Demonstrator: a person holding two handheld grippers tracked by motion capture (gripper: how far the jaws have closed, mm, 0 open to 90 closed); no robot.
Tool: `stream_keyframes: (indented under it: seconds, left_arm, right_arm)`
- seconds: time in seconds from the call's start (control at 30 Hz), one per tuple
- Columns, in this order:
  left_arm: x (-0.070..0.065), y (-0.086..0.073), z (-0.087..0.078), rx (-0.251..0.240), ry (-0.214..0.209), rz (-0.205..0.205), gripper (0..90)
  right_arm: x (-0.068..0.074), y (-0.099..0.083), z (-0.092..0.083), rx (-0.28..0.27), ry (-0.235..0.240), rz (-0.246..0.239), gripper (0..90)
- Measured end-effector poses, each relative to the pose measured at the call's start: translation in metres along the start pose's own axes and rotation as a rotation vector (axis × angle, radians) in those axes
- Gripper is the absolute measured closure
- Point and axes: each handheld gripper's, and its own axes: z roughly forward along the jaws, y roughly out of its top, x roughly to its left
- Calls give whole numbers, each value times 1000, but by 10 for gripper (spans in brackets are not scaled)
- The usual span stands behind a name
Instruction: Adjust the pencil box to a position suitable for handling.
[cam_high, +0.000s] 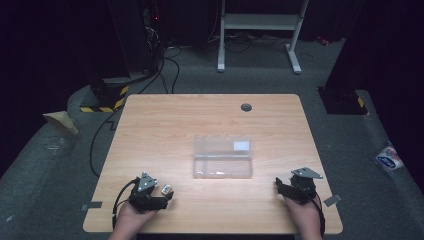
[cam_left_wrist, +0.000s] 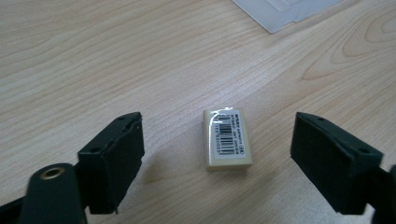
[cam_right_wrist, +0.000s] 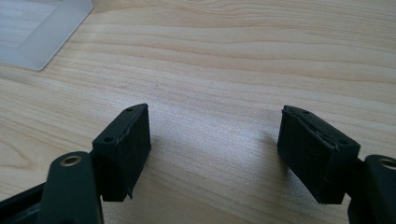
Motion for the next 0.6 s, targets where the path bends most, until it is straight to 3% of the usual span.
stream_keyframes:
  seconds: [0.23,0.4,0.47,0.6]
  left_arm:
    - [-7,-3,0,-20,13,41,358]
    - [-7,-4,0,-18,20,48,424]
    - [-7,-5,0,-23,10,57,503]
    - [-6,-5,0,-20,-6,56,574]
  right_arm:
    - [0,0,0,2,-4,4,256]
    - [1,0,0,5,-5,8,257]
    - [1,0,0,4,-4,6,257]
    - [0,0,0,2,-4,3,258]
